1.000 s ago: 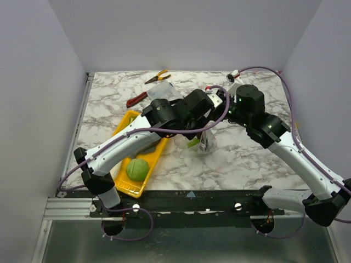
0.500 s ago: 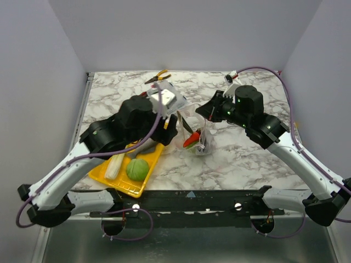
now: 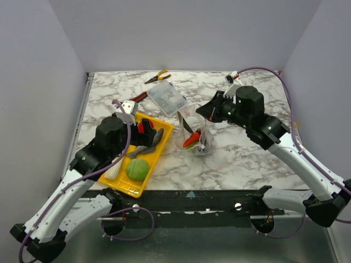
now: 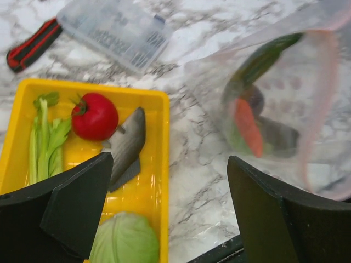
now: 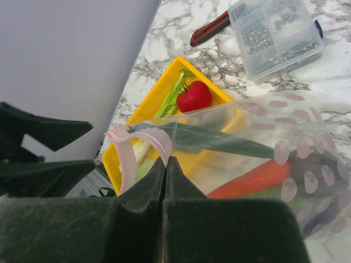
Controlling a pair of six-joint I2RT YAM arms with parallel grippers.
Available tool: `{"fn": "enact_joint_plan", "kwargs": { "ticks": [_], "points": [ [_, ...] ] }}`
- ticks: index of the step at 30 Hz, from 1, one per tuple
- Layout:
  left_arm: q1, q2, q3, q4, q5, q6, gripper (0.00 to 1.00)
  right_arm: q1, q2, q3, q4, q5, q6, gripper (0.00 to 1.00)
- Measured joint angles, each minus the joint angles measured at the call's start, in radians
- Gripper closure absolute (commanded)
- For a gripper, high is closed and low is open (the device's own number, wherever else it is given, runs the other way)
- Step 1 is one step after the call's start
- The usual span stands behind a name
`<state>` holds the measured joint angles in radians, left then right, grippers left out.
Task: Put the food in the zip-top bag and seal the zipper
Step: Pick up the fake fish from the bin.
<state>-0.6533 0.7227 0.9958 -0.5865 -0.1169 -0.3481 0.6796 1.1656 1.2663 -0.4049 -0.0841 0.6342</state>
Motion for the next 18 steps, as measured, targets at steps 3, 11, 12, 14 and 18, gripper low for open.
{"fn": "enact_joint_plan", "kwargs": {
  "ticks": [3, 11, 12, 14, 18],
  "points": [
    [0.08, 0.083, -0.038, -0.003, 0.002, -0.022, 0.13, 0.0, -0.003, 0.0, 0.0, 0.0, -0.003, 0.99],
    [0.283, 0.373, -0.146, 0.022, 0.112, -0.018, 0.1, 0.0, -0.014, 0.0, 0.0, 0.0, -0.007, 0.99],
    [0.287, 0.394, -0.173, 0.042, 0.124, -0.01, 0.09, 0.0, -0.015, 0.0, 0.0, 0.001, -0.008, 0.99],
    [0.287, 0.425, -0.227, 0.089, 0.142, 0.011, 0.09, 0.0, -0.015, 0.0, 0.0, 0.001, -0.008, 0.99],
    [0.29, 0.518, -0.238, 0.111, 0.155, 0.038, 0.08, 0.0, -0.015, 0.0, 0.0, 0.0, -0.008, 1.0]
  ]
}}
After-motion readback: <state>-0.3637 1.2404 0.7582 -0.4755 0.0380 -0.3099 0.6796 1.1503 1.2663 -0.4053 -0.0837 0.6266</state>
